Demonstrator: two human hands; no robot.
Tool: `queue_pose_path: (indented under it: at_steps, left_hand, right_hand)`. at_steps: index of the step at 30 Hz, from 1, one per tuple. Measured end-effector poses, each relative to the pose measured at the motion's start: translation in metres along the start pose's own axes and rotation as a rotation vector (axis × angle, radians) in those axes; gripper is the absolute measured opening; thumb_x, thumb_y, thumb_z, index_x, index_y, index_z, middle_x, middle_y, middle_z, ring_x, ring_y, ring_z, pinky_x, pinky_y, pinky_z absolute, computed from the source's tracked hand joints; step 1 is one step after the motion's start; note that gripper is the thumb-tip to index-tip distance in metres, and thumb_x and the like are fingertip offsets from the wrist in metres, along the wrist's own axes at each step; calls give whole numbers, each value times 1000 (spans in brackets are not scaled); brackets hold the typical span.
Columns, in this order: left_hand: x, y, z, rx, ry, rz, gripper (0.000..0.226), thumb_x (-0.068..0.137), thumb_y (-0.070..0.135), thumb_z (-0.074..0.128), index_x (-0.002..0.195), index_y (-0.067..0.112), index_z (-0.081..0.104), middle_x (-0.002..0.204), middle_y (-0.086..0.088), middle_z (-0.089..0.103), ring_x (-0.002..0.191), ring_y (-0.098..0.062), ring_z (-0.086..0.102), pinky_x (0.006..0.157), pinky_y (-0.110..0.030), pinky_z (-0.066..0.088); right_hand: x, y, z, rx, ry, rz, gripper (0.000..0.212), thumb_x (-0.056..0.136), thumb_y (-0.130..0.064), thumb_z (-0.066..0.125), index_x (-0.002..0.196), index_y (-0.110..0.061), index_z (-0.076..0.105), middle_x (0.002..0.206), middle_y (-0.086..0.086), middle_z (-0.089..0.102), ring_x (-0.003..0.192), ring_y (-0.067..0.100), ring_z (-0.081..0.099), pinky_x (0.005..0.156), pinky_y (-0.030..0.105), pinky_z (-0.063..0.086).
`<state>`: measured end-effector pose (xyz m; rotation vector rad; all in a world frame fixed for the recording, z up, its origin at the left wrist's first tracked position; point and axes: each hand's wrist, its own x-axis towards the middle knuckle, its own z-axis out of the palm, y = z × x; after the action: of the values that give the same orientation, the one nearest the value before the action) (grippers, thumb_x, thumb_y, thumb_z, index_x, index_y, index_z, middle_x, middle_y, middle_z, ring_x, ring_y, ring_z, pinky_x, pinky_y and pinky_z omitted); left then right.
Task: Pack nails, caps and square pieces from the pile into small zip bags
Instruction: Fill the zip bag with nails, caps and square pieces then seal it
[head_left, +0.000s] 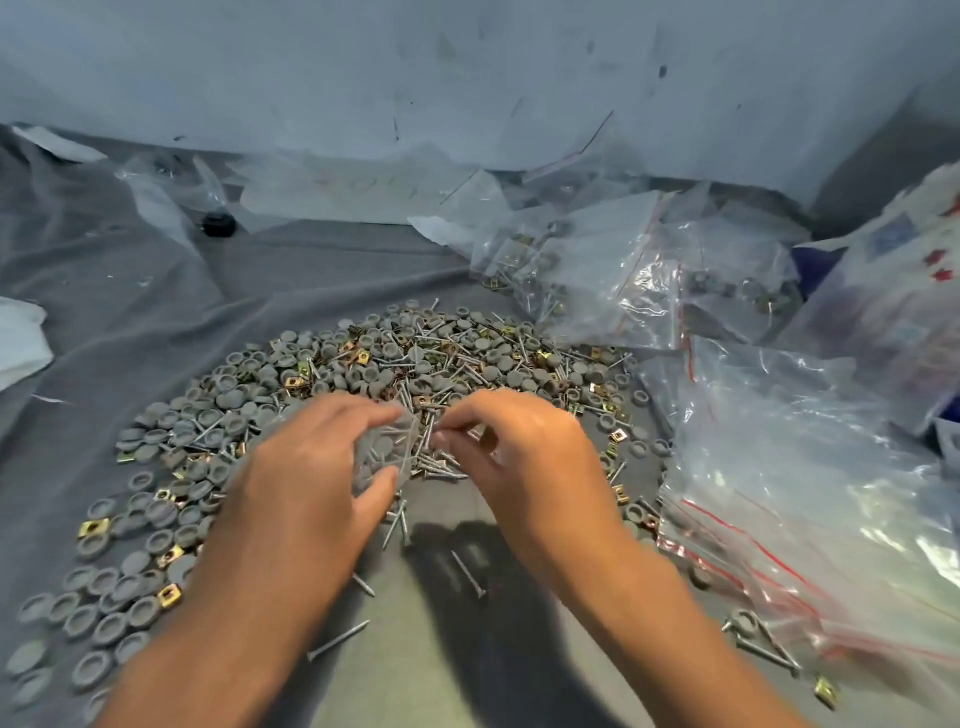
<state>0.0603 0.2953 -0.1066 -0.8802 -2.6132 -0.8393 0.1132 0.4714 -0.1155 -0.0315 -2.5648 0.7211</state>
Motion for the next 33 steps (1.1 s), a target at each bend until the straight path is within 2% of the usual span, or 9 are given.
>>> queue_pose_path:
  at_steps: [3, 6, 13, 16, 20, 23, 28, 31, 33]
  left_hand:
    - [0, 3, 1, -5, -8, 0, 55, 72, 21, 84, 123, 30, 66, 109, 27, 48, 81, -1, 55, 82, -32, 56]
    - [0, 2, 2, 3, -13, 2, 56, 70, 21, 84, 122, 29, 66, 110, 27, 48, 88, 0, 56, 85, -28, 51]
    - [1, -3, 7, 18, -21, -2, 57, 69, 21, 84, 122, 29, 66, 109, 29, 46, 92, 3, 52, 87, -25, 48]
    - [1, -4, 9, 39, -13, 4, 57, 67, 21, 85, 120, 28, 67, 109, 27, 47, 90, 4, 52, 86, -23, 47]
    - [1, -3, 11, 52, -7, 0, 58, 66, 23, 85, 120, 28, 66, 108, 27, 46, 89, 4, 51, 89, -25, 45]
    - [1, -3, 13, 52, -4, -7, 58, 65, 22, 86, 120, 28, 67, 108, 27, 45, 88, 4, 51, 87, -24, 46]
    - [1, -3, 14, 43, -5, -8, 58, 67, 24, 84, 121, 29, 65, 110, 27, 46, 89, 3, 52, 85, -25, 48]
    - [2, -4, 14, 43, 0, -7, 57, 65, 24, 83, 120, 27, 66, 109, 25, 47, 88, 2, 53, 84, -26, 49]
    - [2, -3, 14, 46, 3, -6, 57, 65, 23, 83, 119, 26, 67, 108, 24, 47, 87, 1, 53, 84, -27, 49]
  right_hand:
    - [6, 52, -27, -158, -164, 284, 9, 95, -26, 68, 102, -32, 71, 101, -12, 71, 90, 11, 64, 81, 34, 55]
    - [7, 87, -49, -266, -262, 448, 10, 96, -25, 68, 103, -29, 73, 100, -6, 72, 82, 12, 63, 72, 29, 50]
    - [13, 93, -43, -263, -454, 484, 15, 96, -25, 68, 88, -36, 62, 86, -16, 59, 76, 1, 53, 61, 17, 39]
    - [12, 92, -41, -338, -504, 476, 12, 99, -30, 63, 90, -32, 54, 100, -6, 59, 92, 13, 53, 76, 30, 45]
    - [8, 90, -46, -273, -432, 440, 10, 102, -22, 53, 96, -30, 52, 97, -6, 60, 83, 9, 54, 65, 27, 41]
    - [10, 85, -39, -168, -324, 406, 26, 103, -13, 48, 115, -32, 61, 100, -9, 52, 82, 1, 60, 68, 19, 48]
    - [17, 84, -31, -91, -239, 496, 18, 101, -18, 52, 94, -26, 66, 92, -4, 61, 66, 3, 55, 56, 16, 41]
    - [16, 85, -29, -64, -216, 515, 16, 98, -16, 59, 96, -25, 72, 76, -7, 65, 40, -1, 46, 41, 12, 36]
    - [15, 82, -26, -100, -226, 497, 12, 96, -20, 64, 99, -25, 75, 71, -10, 66, 43, -1, 50, 43, 13, 39]
